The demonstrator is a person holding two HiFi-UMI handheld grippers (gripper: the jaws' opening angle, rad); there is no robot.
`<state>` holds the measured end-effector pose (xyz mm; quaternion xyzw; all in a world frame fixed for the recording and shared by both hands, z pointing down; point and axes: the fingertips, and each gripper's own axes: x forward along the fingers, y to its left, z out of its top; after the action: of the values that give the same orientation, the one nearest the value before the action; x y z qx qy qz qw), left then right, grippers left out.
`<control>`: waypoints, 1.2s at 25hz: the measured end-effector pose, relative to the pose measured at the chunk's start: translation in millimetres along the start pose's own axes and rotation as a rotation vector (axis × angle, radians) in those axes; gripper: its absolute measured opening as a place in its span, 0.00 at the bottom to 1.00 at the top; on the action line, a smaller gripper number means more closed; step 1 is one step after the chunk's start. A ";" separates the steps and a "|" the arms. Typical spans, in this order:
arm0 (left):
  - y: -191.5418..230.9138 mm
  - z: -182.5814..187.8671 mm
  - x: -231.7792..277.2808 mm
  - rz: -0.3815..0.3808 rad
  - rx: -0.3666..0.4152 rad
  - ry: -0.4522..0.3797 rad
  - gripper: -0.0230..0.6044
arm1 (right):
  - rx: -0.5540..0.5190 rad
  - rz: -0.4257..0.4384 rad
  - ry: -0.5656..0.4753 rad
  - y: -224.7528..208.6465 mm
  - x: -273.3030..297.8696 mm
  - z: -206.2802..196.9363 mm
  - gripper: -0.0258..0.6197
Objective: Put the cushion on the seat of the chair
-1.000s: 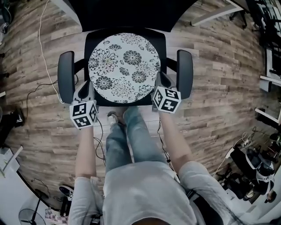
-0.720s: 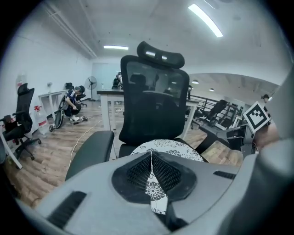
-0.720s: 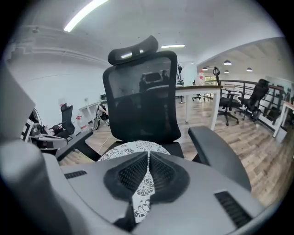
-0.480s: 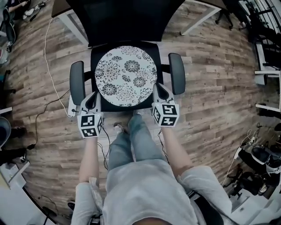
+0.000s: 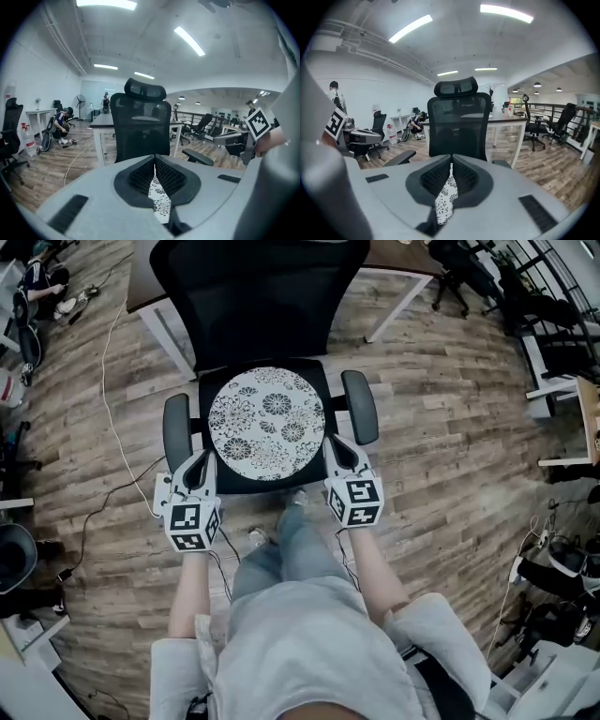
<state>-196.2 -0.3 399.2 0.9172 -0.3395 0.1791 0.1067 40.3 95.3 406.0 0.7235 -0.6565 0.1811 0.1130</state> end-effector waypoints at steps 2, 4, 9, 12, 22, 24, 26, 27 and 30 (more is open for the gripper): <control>-4.2 14.5 -12.1 -0.007 0.009 -0.027 0.06 | -0.017 -0.003 -0.023 5.4 -13.0 12.2 0.07; -7.8 27.5 -23.2 -0.010 0.021 -0.049 0.06 | -0.035 -0.008 -0.048 10.9 -25.2 24.6 0.07; -12.8 58.1 -47.4 -0.019 0.027 -0.113 0.06 | -0.050 -0.026 -0.126 21.0 -52.5 54.3 0.07; -13.6 74.0 -63.7 -0.023 0.008 -0.158 0.06 | -0.055 -0.048 -0.145 25.7 -68.5 65.3 0.07; -19.2 110.7 -107.1 -0.035 -0.003 -0.255 0.06 | -0.080 -0.081 -0.229 47.0 -115.2 99.1 0.07; -18.9 116.5 -113.9 -0.029 0.002 -0.271 0.06 | -0.084 -0.091 -0.245 48.6 -122.6 105.9 0.07; -20.2 123.9 -122.3 -0.024 0.018 -0.291 0.06 | -0.094 -0.096 -0.266 51.1 -131.1 113.7 0.07; -21.9 128.0 -126.7 -0.023 0.028 -0.301 0.06 | -0.101 -0.099 -0.277 52.3 -135.8 117.6 0.07; -26.8 140.7 -138.7 -0.022 0.056 -0.333 0.06 | -0.116 -0.105 -0.314 56.0 -148.3 128.8 0.07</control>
<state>-240.2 56.2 213.1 0.9406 -0.3371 0.0327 0.0251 -11.3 172.1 223.9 0.7686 -0.6365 0.0216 0.0598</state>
